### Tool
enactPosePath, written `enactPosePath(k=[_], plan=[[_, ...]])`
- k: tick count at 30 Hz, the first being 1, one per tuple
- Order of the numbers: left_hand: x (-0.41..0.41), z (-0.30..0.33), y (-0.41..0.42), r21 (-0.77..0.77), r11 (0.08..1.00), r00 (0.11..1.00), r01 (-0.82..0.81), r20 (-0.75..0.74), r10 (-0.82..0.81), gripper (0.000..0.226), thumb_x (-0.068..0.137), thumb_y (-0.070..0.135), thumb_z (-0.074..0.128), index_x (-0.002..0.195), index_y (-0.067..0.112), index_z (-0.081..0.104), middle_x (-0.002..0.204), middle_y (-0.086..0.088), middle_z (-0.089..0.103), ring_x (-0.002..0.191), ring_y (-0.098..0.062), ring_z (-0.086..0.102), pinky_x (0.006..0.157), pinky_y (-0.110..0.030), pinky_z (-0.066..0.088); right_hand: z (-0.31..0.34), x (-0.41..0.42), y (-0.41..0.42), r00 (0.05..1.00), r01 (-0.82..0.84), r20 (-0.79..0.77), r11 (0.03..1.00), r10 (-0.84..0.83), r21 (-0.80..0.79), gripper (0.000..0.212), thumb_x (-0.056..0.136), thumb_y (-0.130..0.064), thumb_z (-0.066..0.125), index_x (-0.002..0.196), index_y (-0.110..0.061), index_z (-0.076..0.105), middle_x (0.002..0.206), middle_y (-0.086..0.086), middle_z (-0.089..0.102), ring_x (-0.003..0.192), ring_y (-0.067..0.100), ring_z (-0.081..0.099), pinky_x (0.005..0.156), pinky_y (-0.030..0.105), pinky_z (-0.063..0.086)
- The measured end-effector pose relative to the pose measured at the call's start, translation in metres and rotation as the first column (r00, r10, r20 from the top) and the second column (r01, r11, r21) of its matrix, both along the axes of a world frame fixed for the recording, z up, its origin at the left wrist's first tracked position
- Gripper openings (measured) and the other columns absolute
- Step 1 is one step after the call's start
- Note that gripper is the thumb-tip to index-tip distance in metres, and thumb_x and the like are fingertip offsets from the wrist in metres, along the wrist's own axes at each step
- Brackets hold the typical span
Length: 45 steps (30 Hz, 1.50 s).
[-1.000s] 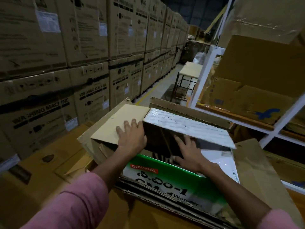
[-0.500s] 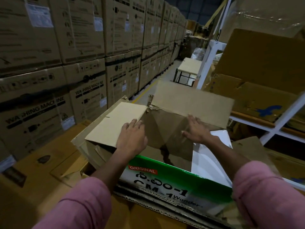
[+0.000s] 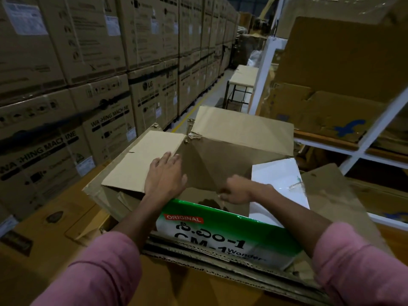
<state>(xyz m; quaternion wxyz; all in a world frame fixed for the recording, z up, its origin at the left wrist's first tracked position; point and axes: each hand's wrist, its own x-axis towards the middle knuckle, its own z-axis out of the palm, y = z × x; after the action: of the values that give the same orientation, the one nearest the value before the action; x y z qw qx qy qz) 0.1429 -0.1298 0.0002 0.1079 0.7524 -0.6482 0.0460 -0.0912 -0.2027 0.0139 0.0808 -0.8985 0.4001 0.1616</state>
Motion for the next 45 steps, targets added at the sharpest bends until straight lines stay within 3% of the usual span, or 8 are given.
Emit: enactPosePath(k=[4, 13, 19, 26, 33, 40, 43, 45], plan=[[-0.001, 0.002, 0.001, 0.004, 1.000, 1.000, 0.018, -0.001, -0.018, 0.056, 0.098, 0.043, 0.050, 0.148, 0.019, 0.050, 0.163, 0.001, 0.037, 0.155, -0.020, 0.019, 0.121, -0.045, 0.021, -0.001, -0.006, 0.020, 0.979, 0.053, -0.198, 0.997, -0.042, 0.055, 0.034, 0.099, -0.035, 0.054, 0.112, -0.011, 0.074, 0.100, 0.014, 0.071, 0.086, 0.028, 0.068, 0.082, 0.041, 0.059], [-0.023, 0.023, 0.009, 0.161, 0.986, 0.994, 0.050, 0.086, -0.065, 0.042, 0.099, 0.043, 0.049, 0.131, 0.018, 0.059, 0.155, -0.006, 0.046, 0.154, -0.035, 0.017, 0.119, -0.060, 0.017, 0.126, -0.018, 0.054, 0.995, 0.076, -0.028, 0.895, -0.098, -0.440, 0.048, 0.100, -0.056, 0.048, 0.126, -0.018, 0.063, 0.120, 0.014, 0.064, 0.106, 0.036, 0.064, 0.076, 0.040, 0.044], [-0.124, 0.037, 0.006, 0.284, 0.922, 0.960, 0.261, -0.179, -0.217, 0.047, 0.097, 0.049, 0.054, 0.132, 0.017, 0.058, 0.137, -0.007, 0.060, 0.134, -0.030, 0.048, 0.115, -0.066, 0.025, 0.167, -0.065, 0.068, 0.938, 0.204, -0.144, 0.838, -0.315, -0.506, 0.052, 0.098, -0.063, 0.048, 0.123, -0.020, 0.063, 0.118, 0.010, 0.064, 0.104, 0.031, 0.061, 0.076, 0.039, 0.043], [-0.182, 0.023, -0.004, 0.382, 0.824, 0.893, 0.419, -0.337, -0.298, 0.049, 0.097, 0.052, 0.054, 0.132, 0.018, 0.059, 0.129, -0.008, 0.063, 0.116, -0.030, 0.058, 0.106, -0.056, 0.041, 0.146, -0.134, 0.053, 0.884, 0.412, -0.059, 0.833, -0.464, -0.368, 0.045, 0.093, -0.066, 0.050, 0.099, -0.023, 0.059, 0.111, 0.006, 0.065, 0.098, 0.027, 0.060, 0.090, 0.044, 0.053], [-0.185, 0.014, -0.017, 0.518, 0.735, 0.896, 0.438, -0.319, -0.309, 0.056, 0.099, 0.048, 0.052, 0.140, 0.008, 0.056, 0.141, -0.014, 0.058, 0.123, -0.030, 0.057, 0.106, -0.044, 0.046, 0.047, -0.192, 0.064, 0.774, 0.632, 0.121, 0.743, -0.622, -0.222, 0.073, 0.091, -0.073, 0.034, 0.145, -0.024, 0.040, 0.149, 0.019, 0.043, 0.137, 0.049, 0.036, 0.105, 0.062, 0.040], [-0.186, 0.005, -0.015, 0.754, 0.557, 0.937, 0.348, -0.275, -0.213, 0.075, 0.097, 0.073, 0.029, 0.149, 0.024, 0.050, 0.159, -0.005, 0.043, 0.142, -0.029, 0.044, 0.116, -0.050, 0.034, 0.035, -0.198, 0.070, 0.756, 0.654, 0.234, 0.728, -0.612, -0.207, 0.073, 0.097, -0.070, 0.031, 0.154, -0.025, 0.030, 0.157, 0.015, 0.033, 0.144, 0.044, 0.025, 0.107, 0.062, 0.034], [-0.188, 0.004, -0.016, 0.758, 0.545, 0.933, 0.358, -0.305, -0.190, 0.082, 0.096, 0.077, 0.022, 0.152, 0.022, 0.045, 0.164, -0.007, 0.034, 0.148, -0.030, 0.035, 0.121, -0.055, 0.025, 0.027, -0.203, 0.068, 0.742, 0.666, 0.281, 0.718, -0.609, -0.202, 0.071, 0.097, -0.069, 0.030, 0.154, -0.026, 0.031, 0.156, 0.015, 0.035, 0.142, 0.043, 0.027, 0.108, 0.061, 0.032], [-0.190, 0.007, -0.015, 0.675, 0.633, 0.920, 0.379, -0.347, -0.180, 0.080, 0.100, 0.072, 0.021, 0.147, 0.013, 0.050, 0.159, -0.013, 0.041, 0.144, -0.032, 0.041, 0.120, -0.053, 0.028, 0.026, -0.205, 0.067, 0.756, 0.650, 0.294, 0.724, -0.584, -0.233, 0.067, 0.097, -0.067, 0.033, 0.147, -0.025, 0.040, 0.152, 0.015, 0.041, 0.140, 0.041, 0.030, 0.107, 0.060, 0.034]])
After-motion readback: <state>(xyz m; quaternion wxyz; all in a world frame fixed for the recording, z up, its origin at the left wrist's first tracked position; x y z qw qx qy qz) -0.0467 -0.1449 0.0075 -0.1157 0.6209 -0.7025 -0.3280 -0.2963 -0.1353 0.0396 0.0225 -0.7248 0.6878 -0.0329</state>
